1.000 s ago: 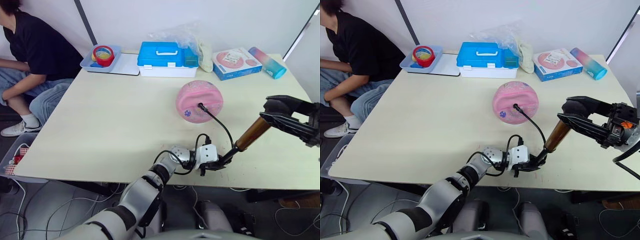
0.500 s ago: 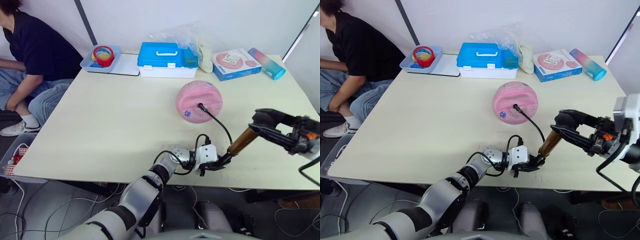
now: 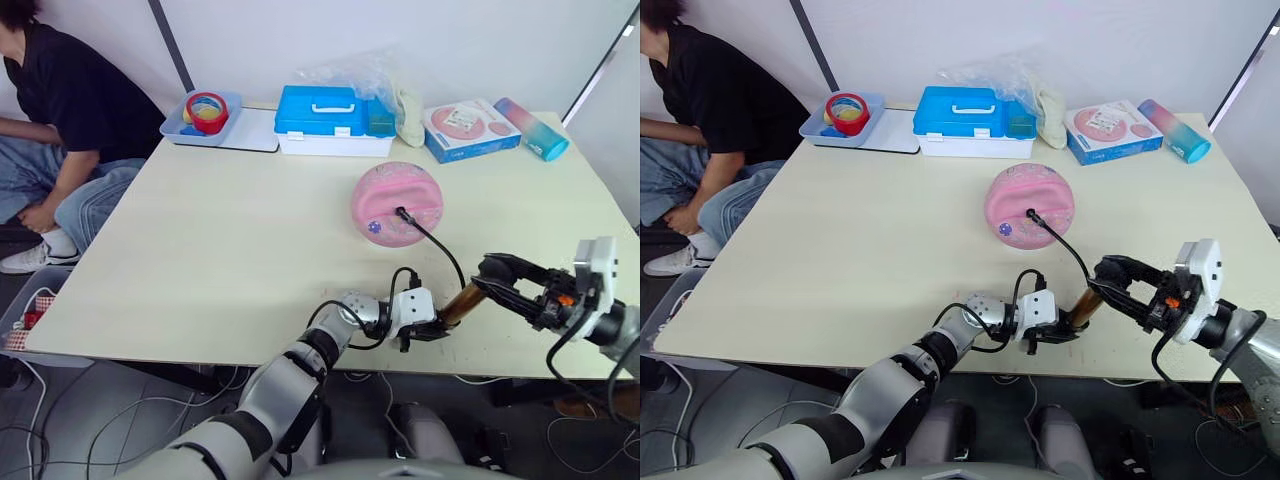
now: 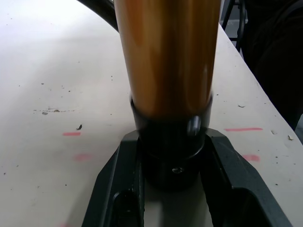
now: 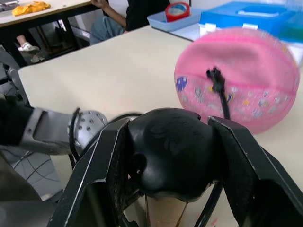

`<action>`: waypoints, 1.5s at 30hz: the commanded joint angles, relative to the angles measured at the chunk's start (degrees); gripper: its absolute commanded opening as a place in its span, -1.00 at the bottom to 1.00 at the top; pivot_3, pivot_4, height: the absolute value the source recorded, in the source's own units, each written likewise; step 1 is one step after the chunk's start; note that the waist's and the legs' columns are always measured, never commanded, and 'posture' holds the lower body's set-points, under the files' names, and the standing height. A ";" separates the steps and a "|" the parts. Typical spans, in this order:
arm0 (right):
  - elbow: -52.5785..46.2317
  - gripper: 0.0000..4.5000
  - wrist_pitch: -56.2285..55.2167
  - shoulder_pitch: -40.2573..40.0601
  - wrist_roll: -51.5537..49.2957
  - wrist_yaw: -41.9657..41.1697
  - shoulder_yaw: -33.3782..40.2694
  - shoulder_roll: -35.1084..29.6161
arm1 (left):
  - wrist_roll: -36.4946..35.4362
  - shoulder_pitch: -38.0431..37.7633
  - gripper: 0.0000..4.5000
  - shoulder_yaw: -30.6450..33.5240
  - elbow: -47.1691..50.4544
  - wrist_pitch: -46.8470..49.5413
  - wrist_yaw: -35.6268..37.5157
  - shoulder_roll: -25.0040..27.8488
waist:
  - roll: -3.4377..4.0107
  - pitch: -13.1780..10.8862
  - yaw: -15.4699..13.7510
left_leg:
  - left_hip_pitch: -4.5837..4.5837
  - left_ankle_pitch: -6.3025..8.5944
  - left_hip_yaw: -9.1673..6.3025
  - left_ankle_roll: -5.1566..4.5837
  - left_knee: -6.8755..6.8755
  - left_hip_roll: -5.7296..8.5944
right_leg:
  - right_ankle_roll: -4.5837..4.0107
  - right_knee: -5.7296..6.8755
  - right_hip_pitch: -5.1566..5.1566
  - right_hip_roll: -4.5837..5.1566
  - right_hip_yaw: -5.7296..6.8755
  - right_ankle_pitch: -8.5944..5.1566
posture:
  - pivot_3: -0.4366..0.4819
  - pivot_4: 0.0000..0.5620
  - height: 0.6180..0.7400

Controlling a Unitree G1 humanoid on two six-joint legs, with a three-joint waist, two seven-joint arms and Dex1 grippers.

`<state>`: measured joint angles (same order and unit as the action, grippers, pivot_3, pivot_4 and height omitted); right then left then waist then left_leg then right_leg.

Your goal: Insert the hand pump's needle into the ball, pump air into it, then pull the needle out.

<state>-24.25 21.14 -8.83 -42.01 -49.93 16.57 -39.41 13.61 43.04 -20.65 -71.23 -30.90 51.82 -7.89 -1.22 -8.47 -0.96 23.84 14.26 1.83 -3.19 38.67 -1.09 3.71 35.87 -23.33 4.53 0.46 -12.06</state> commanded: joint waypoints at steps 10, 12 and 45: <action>2.00 -0.08 -1.15 0.62 3.67 -0.73 0.13 -2.21 | 2.13 0.31 -0.52 -1.89 -1.29 1.54 1.37 -1.53 | -0.16 0.09 0.01 | -0.02 0.00 0.01 0.00 0.05 -0.08 | 0.01 0.00 0.03 0.00 0.02 0.01 | -0.05 -0.47 1.00; 0.99 -0.08 -0.33 0.72 2.43 -0.95 1.41 -3.10 | 1.82 0.30 -0.52 -1.71 -1.36 1.69 2.09 -1.65 | -0.16 0.09 0.01 | -0.02 0.00 0.01 0.00 0.05 -0.08 | 0.00 0.00 0.03 0.00 0.02 0.01 | -0.05 -0.47 1.00; -2.67 -0.08 25.64 12.31 -29.60 0.46 31.04 -25.24 | -0.08 -0.48 -0.52 -0.46 -1.00 3.66 7.70 -1.88 | -0.09 0.02 -0.09 | 0.15 0.04 0.02 -0.05 0.02 -0.08 | -0.02 -0.03 -0.06 0.09 0.03 0.00 | -0.05 -0.47 1.00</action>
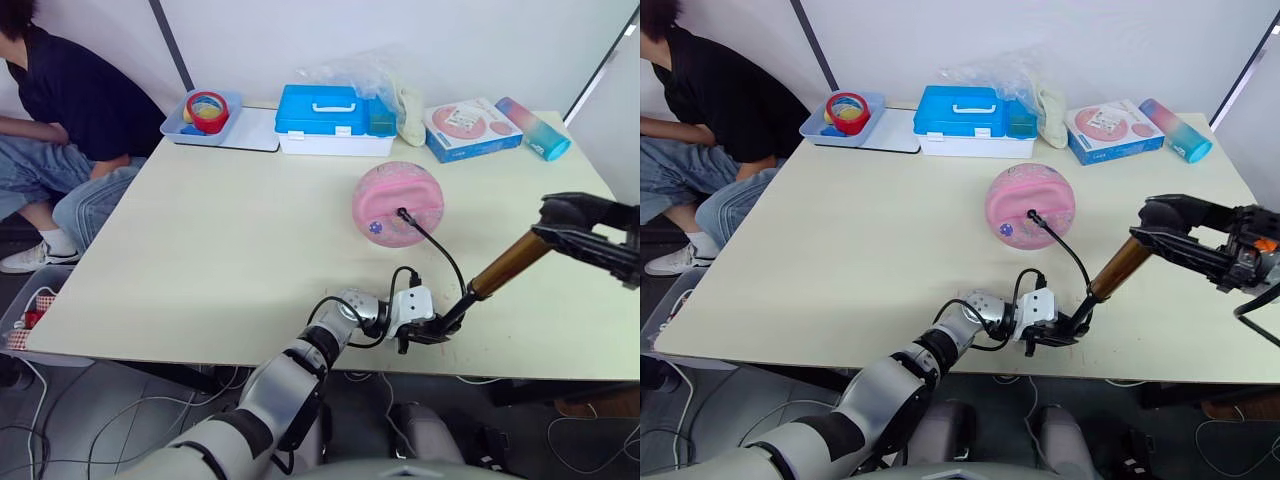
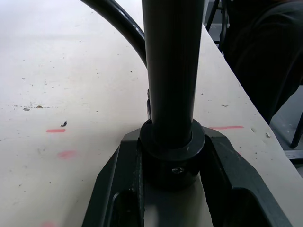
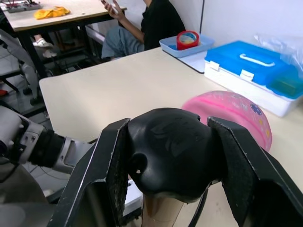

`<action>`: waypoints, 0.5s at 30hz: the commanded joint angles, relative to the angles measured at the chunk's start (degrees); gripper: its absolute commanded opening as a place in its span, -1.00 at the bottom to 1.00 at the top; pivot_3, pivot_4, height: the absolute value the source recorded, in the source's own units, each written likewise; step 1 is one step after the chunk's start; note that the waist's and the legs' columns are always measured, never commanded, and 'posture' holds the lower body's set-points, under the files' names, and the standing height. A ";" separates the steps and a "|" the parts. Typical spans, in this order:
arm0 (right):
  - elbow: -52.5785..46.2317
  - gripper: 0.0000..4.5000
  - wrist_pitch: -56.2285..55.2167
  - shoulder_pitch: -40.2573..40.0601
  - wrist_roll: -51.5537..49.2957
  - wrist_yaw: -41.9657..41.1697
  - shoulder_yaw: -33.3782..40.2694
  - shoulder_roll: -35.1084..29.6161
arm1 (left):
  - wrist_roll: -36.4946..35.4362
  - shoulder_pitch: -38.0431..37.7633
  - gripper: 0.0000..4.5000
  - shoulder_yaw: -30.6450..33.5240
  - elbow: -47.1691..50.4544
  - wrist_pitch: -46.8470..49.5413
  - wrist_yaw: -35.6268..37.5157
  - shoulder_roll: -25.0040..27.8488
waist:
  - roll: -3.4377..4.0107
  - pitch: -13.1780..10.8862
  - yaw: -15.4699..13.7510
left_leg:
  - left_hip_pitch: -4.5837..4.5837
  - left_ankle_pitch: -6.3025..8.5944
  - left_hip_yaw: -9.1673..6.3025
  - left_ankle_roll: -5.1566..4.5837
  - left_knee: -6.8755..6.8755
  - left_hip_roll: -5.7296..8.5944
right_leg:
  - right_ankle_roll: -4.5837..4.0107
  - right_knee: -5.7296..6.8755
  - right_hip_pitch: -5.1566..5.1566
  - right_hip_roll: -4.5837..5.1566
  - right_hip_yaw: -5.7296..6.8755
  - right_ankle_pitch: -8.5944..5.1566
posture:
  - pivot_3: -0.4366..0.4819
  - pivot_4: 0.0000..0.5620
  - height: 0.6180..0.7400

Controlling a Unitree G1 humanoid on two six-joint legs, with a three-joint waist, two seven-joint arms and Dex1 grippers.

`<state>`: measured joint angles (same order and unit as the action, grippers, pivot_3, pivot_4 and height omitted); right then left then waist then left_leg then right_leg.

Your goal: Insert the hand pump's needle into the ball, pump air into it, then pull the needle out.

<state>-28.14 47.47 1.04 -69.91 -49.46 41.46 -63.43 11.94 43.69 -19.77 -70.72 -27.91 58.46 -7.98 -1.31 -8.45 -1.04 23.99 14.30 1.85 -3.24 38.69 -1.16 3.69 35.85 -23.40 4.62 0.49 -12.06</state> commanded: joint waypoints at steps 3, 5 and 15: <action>2.10 -0.08 0.95 3.70 -2.65 -0.21 6.82 -2.08 | 1.87 -1.22 -0.52 -1.44 -1.35 -0.25 -0.28 -1.73 | 0.04 -0.02 -0.01 | 0.04 0.00 0.01 0.00 0.00 0.01 | 0.00 0.00 -0.02 0.02 -0.01 0.00 | -0.05 -0.47 1.00; 2.21 -0.08 1.73 4.39 -3.77 0.15 6.83 -2.00 | 1.82 -1.29 -0.52 -1.33 -1.40 -0.20 -0.74 -1.73 | 0.06 -0.03 0.00 | 0.05 0.01 0.02 -0.01 0.00 0.01 | 0.01 -0.01 -0.03 0.02 -0.01 0.00 | -0.05 -0.47 1.00; -3.52 -0.08 0.94 -2.86 3.23 -1.46 1.39 3.02 | 3.03 -0.85 -0.52 -2.49 -1.80 -2.08 -2.10 -1.27 | 0.07 -0.04 -0.12 | 0.13 0.02 -0.01 -0.03 0.01 0.02 | 0.02 -0.02 -0.07 0.01 0.02 0.00 | -0.05 -0.47 1.00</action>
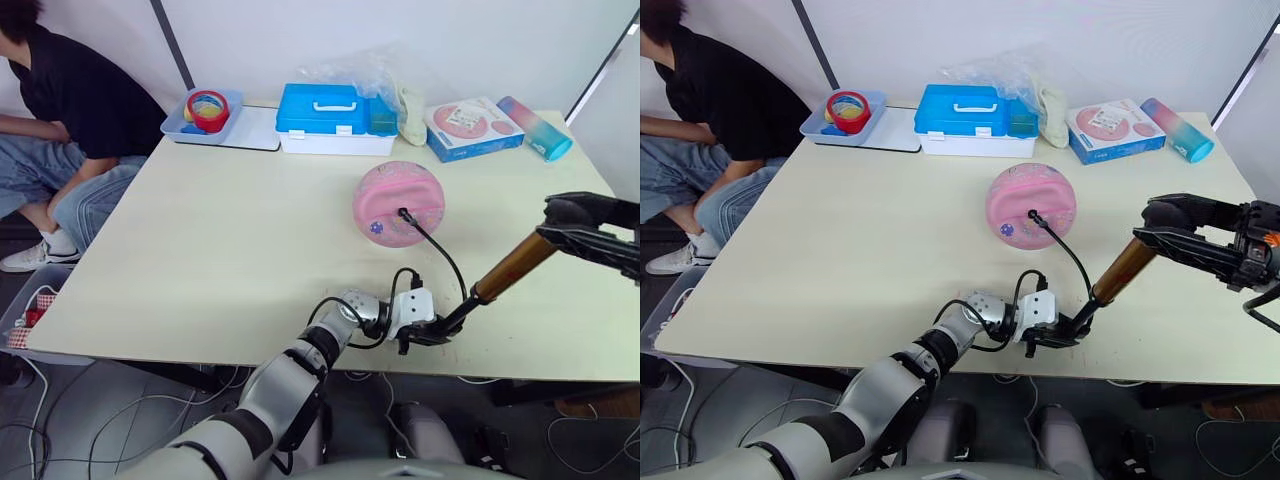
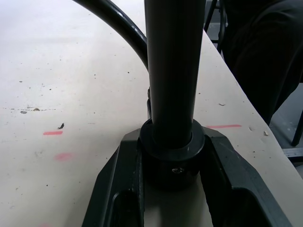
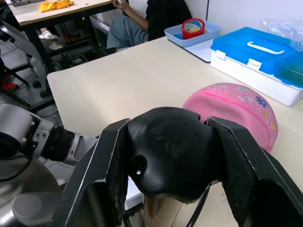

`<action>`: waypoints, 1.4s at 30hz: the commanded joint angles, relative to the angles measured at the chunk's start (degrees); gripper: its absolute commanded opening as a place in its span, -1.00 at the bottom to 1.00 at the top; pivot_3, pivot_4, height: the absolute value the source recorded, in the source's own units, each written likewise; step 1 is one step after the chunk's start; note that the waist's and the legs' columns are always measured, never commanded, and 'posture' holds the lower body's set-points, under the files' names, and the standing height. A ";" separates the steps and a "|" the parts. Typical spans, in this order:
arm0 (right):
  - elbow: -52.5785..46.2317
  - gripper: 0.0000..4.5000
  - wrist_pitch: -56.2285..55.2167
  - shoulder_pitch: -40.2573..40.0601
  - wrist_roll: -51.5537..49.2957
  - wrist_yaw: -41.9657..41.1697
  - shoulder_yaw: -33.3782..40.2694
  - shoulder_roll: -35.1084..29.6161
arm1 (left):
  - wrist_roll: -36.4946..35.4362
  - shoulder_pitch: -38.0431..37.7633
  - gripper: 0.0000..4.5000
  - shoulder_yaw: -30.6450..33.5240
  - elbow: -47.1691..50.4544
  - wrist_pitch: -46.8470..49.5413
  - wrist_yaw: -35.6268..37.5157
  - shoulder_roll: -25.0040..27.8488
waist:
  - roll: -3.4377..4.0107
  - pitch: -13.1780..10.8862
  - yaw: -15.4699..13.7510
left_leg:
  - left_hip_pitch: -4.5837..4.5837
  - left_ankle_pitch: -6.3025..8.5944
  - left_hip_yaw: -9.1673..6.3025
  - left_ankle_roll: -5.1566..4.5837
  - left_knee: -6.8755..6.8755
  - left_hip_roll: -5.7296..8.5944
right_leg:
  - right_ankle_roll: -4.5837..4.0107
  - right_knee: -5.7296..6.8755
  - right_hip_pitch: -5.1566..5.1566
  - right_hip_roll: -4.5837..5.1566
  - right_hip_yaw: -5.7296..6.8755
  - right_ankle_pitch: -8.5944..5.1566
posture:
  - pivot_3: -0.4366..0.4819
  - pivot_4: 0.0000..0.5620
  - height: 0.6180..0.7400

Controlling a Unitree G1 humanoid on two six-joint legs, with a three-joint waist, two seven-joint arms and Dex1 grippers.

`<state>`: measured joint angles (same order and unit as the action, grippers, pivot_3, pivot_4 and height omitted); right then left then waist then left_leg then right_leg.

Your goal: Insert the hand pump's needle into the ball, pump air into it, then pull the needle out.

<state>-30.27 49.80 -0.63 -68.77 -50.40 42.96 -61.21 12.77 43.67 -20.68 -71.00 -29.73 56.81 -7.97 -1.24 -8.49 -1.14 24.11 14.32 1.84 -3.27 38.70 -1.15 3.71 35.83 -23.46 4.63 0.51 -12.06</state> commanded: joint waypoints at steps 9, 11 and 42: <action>-2.18 -0.08 -12.27 -8.12 18.36 -3.17 -13.34 6.28 | 2.43 -0.70 -0.52 -1.34 -1.79 -0.92 -1.12 -1.30 | -0.07 0.04 0.02 | -0.12 0.00 -0.01 0.00 0.06 0.01 | 0.02 0.01 0.10 -0.01 0.01 0.00 | -0.05 -0.47 1.00; -1.33 -0.08 -14.63 -8.38 21.16 -3.02 -16.17 7.84 | 2.40 -0.68 -0.52 -1.29 -1.80 -0.91 -1.10 -1.34 | -0.06 0.05 0.03 | -0.13 0.00 -0.01 0.00 0.06 0.01 | 0.02 0.01 0.10 -0.01 0.01 0.00 | -0.05 -0.47 1.00; -0.17 -0.08 -10.50 -1.49 6.76 -3.99 -4.99 4.70 | 3.44 -0.93 -0.52 -2.17 -2.40 -0.98 -1.20 -1.48 | -0.08 0.02 0.01 | -0.13 0.00 0.00 0.00 0.06 0.02 | 0.01 0.01 0.10 0.03 0.02 0.01 | -0.05 -0.47 1.00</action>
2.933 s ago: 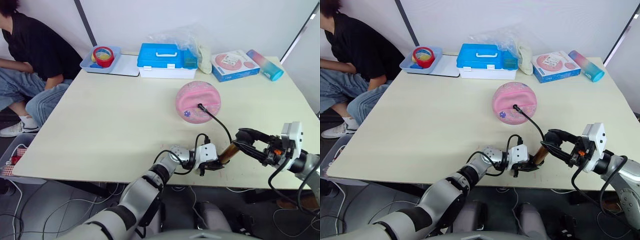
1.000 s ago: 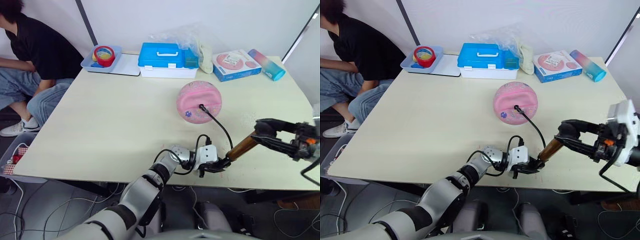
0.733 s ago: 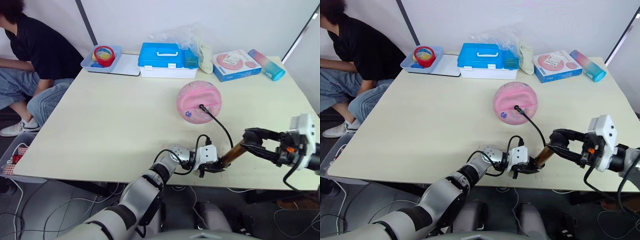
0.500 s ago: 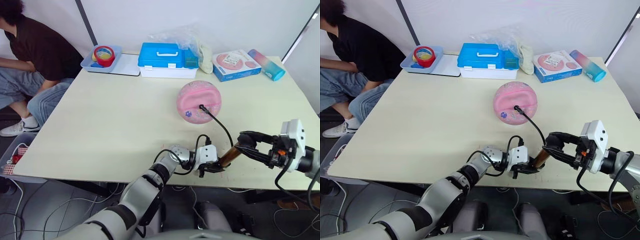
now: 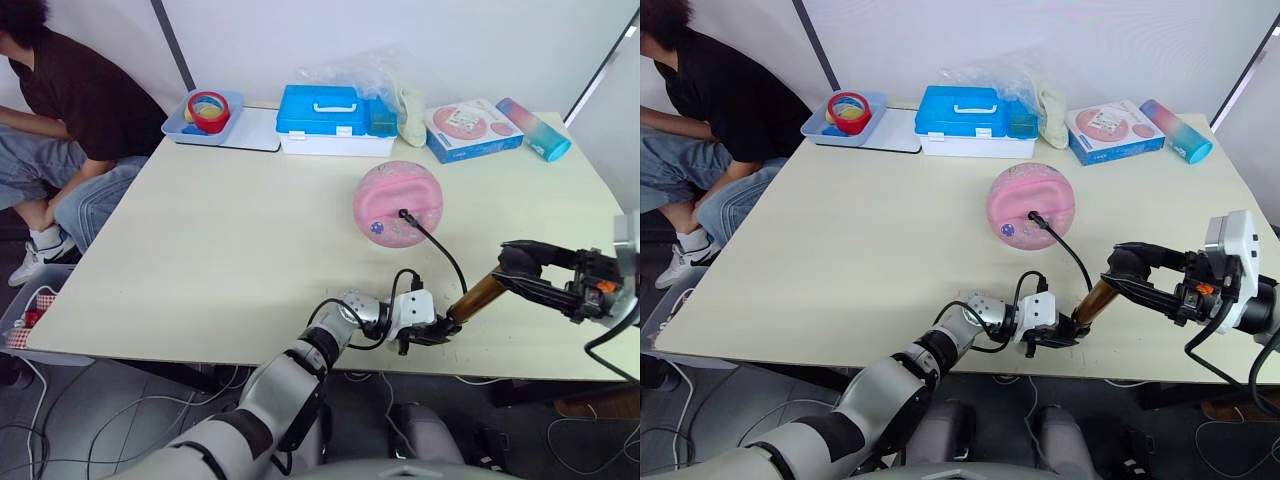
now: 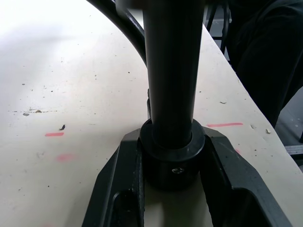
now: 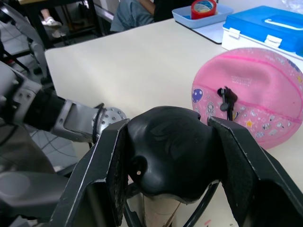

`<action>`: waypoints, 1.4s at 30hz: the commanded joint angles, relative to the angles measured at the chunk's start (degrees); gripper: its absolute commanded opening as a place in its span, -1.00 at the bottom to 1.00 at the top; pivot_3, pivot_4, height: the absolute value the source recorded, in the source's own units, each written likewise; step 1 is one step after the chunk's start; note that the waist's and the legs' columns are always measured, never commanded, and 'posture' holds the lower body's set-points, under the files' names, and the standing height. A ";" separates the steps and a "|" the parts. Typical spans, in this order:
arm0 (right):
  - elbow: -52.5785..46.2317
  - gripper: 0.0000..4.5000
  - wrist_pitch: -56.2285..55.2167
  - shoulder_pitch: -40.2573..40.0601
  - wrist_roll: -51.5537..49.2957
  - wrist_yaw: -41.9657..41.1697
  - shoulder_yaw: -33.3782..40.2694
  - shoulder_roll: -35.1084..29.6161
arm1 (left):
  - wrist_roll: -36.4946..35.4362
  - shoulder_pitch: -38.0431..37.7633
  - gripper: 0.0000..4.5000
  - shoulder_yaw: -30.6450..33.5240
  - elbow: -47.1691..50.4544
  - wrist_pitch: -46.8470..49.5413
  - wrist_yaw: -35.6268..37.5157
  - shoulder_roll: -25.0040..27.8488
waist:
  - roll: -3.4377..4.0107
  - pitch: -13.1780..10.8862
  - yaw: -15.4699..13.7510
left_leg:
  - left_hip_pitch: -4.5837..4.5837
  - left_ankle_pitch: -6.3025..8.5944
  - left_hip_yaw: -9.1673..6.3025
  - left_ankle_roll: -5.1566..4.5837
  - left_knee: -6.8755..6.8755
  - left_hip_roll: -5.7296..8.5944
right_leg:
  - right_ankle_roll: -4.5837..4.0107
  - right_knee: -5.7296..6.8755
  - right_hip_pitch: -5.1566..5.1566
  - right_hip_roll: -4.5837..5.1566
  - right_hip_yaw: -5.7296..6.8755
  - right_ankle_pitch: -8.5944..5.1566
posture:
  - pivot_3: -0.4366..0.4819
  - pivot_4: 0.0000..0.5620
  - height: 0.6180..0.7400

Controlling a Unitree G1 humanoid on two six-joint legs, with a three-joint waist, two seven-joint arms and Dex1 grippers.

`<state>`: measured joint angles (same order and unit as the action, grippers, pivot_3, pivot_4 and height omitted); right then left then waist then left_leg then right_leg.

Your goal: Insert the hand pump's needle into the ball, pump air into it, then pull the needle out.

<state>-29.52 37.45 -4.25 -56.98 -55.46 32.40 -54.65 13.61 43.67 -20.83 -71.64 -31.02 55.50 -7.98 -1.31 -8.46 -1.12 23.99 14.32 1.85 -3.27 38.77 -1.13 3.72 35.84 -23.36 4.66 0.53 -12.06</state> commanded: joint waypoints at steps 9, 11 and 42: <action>3.08 -0.08 10.97 7.10 -13.24 2.96 13.83 -10.00 | 3.42 -0.94 -0.52 -2.34 -2.00 0.23 -0.82 -1.31 | -0.01 -0.01 -0.01 | 0.01 0.00 0.01 0.00 0.00 0.00 | 0.00 0.00 0.00 0.04 0.00 0.00 | -0.05 -0.47 1.00; 4.12 -0.08 12.49 8.63 -14.51 3.50 14.74 -11.31 | 3.47 -0.95 -0.52 -2.32 -2.03 0.18 -0.76 -1.30 | 0.00 0.00 -0.01 | 0.01 0.00 0.03 0.00 0.00 0.00 | 0.00 0.00 -0.01 0.08 0.00 0.00 | -0.05 -0.47 1.00; 3.74 -0.09 -7.86 -2.72 16.68 0.55 -14.44 6.15 | 3.18 -0.76 -0.52 -2.09 -1.87 0.18 -0.72 -1.65 | -0.07 0.16 0.13 | 0.49 0.02 -0.46 -0.04 0.45 -0.03 | 0.01 0.06 -0.13 -0.07 0.35 0.03 | -0.05 -0.47 1.00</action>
<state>-27.70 30.23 -5.94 -43.16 -55.06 20.15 -48.73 14.42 43.68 -20.88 -72.07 -31.63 53.40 -7.97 -1.38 -8.30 -0.99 24.47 14.34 1.38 -3.31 39.21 -1.15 3.73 35.90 -23.49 4.59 0.88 -12.03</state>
